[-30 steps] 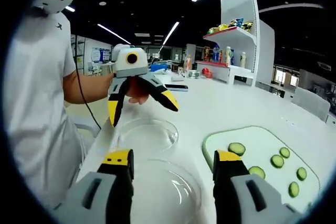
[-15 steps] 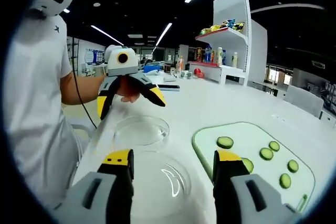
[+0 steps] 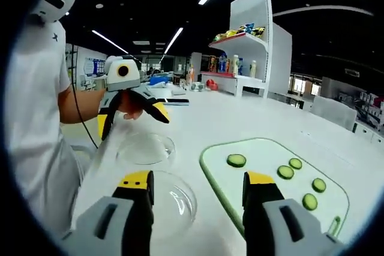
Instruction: Open the petri dish lid, add cucumber slices into the petri dish, and close the lid
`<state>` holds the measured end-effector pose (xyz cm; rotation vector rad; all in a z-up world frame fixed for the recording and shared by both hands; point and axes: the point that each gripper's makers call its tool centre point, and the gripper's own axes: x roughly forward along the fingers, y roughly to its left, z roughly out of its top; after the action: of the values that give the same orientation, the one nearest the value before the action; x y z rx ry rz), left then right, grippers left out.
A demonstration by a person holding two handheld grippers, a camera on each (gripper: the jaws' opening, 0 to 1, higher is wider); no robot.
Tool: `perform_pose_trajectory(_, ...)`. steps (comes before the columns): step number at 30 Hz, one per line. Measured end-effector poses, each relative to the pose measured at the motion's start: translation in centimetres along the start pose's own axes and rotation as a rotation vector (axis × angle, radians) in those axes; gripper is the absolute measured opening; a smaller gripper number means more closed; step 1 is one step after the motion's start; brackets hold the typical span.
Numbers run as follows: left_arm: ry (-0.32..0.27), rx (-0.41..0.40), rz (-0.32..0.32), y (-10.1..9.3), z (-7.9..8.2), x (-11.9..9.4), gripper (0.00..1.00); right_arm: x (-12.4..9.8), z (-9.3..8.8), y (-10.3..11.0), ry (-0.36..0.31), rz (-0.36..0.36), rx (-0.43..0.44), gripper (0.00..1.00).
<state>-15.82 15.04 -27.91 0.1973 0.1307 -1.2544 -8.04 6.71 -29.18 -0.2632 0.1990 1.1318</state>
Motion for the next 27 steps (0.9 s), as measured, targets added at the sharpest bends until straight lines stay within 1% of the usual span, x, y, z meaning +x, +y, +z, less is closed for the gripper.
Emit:
perform_pose_trajectory(3, -0.003, 0.004, -0.007, -0.3, 0.1, -0.1, 0.69, -0.1, 0.0, 0.3, -0.003, 0.017, -0.004, 0.59)
perform_pose_trajectory(10, -0.002, 0.006, -0.015, -0.5, 0.1, -0.3, 0.7, 0.1, 0.2, 0.2, 0.004, 0.008, -0.006, 0.59)
perform_pose_trajectory(17, 0.021, 0.002, -0.02, -0.6, -0.6, -0.3, 0.71, 0.1, 0.3, -0.3, 0.007, -0.008, -0.009, 0.59)
perform_pose_trajectory(20, 0.021, 0.004, -0.016, -0.6, -0.6, -0.4, 0.71, 0.0, 0.3, -0.7, 0.011, -0.021, -0.012, 0.59)
perform_pose_trajectory(24, 0.005, 0.001, -0.006, -0.4, -0.3, -0.5, 0.71, -0.2, 0.5, -1.7, 0.003, -0.053, -0.003, 0.59)
perform_pose_trajectory(27, 0.002, 0.0, -0.002, -0.3, -0.2, -0.5, 0.71, -0.4, 0.4, -2.6, 0.002, -0.083, 0.011, 0.57)
